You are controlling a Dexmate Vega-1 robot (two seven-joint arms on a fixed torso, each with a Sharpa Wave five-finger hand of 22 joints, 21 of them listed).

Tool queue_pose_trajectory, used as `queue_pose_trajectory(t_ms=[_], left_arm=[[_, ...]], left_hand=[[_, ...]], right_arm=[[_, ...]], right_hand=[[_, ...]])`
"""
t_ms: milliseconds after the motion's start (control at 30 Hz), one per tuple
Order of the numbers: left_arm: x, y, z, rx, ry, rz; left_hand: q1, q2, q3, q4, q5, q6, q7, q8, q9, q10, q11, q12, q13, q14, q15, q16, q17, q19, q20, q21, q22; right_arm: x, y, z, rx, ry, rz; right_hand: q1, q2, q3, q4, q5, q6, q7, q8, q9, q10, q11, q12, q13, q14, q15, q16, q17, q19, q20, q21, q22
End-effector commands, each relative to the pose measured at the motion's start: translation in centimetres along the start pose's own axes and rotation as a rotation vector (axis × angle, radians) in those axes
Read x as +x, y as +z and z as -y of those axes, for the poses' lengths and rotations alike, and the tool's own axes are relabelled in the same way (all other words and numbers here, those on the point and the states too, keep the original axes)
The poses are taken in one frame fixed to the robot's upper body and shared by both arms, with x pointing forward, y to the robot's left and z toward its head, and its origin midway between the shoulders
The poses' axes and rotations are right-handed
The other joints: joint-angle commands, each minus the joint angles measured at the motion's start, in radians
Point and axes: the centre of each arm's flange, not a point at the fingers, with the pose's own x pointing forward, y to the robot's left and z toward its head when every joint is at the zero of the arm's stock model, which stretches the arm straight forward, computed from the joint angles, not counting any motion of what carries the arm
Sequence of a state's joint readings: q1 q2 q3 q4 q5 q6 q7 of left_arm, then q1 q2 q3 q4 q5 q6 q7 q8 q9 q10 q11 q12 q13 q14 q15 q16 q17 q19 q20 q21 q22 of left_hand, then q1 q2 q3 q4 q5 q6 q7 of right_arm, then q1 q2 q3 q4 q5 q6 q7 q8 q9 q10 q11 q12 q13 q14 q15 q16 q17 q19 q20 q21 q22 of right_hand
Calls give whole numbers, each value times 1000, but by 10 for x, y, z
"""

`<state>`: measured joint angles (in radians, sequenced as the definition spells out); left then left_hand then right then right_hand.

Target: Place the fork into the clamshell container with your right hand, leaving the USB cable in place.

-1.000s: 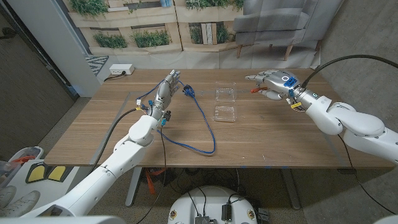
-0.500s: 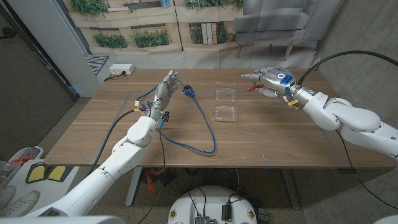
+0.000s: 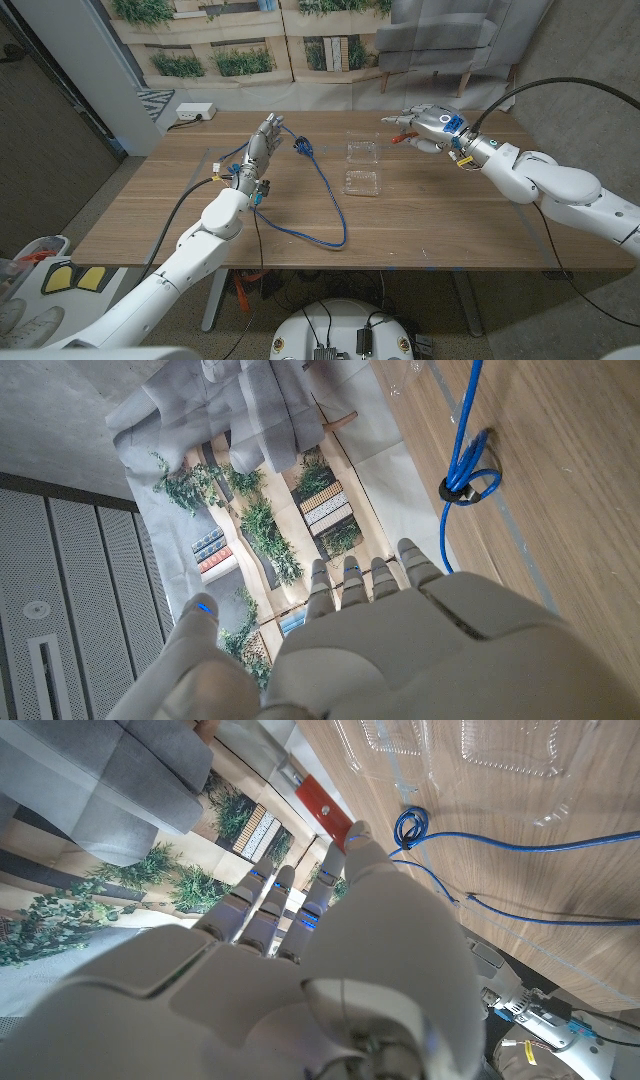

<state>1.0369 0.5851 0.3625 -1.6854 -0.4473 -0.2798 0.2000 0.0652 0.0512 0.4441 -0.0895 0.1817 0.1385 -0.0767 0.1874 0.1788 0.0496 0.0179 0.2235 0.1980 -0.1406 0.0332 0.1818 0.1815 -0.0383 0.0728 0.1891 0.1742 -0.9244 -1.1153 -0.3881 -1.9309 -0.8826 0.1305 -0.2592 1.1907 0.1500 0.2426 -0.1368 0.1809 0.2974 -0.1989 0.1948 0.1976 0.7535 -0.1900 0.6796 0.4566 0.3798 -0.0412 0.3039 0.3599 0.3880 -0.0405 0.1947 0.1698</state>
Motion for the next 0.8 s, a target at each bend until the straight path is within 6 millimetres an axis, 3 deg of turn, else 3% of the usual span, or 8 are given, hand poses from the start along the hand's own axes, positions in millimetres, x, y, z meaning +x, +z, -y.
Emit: queue_pose_trajectory(t_ms=[33,200,500,567,800], left_arm=[[-7,3,-1,6,22,5],[-9,3,-1,9,27,3],[-12,4,-4,14,36,0],[-12,5,-5,15,38,2],[-13,4,-7,14,43,-3]], left_hand=[[0,-3,4,-7,-2,7,3,5,4,9,2,8,2,-2,-1,7,2,-2,-4,8,2],[1,-2,5,-8,-2,10,3,6,4,14,-13,9,2,-2,-7,7,1,-2,-3,8,2],[1,-1,5,-8,-2,11,2,5,4,13,-10,9,2,-3,-9,6,1,-3,-4,7,2],[1,-1,6,-9,-2,13,4,6,4,22,-26,12,2,-2,-9,6,1,-2,-3,7,1],[1,0,6,-9,-2,16,11,6,4,23,-20,11,2,-2,-9,6,1,-2,-5,6,1]], right_arm=[[12,-2,2,-6,-26,33],[17,-2,1,-1,-33,46],[25,-1,-2,13,-46,72],[27,0,-5,20,-46,76],[36,4,-11,25,-47,103]], right_hand=[[30,22,-1,1,6,9,0,-1,6,21,-23,100,0,6,-189,-3,3,-6,-51,1,4],[30,22,-1,2,6,10,0,-2,6,21,-23,101,-1,6,-189,-4,5,-6,-50,1,4],[31,23,-2,2,6,11,-1,-2,6,20,-23,103,-3,6,-189,-6,8,-8,-52,1,4],[32,23,-2,2,6,8,0,-3,6,20,-24,104,-2,6,-189,-6,9,-9,-53,1,4],[33,23,-2,2,6,4,0,-5,6,17,-24,105,-5,6,-190,-8,11,-9,-54,2,4]])
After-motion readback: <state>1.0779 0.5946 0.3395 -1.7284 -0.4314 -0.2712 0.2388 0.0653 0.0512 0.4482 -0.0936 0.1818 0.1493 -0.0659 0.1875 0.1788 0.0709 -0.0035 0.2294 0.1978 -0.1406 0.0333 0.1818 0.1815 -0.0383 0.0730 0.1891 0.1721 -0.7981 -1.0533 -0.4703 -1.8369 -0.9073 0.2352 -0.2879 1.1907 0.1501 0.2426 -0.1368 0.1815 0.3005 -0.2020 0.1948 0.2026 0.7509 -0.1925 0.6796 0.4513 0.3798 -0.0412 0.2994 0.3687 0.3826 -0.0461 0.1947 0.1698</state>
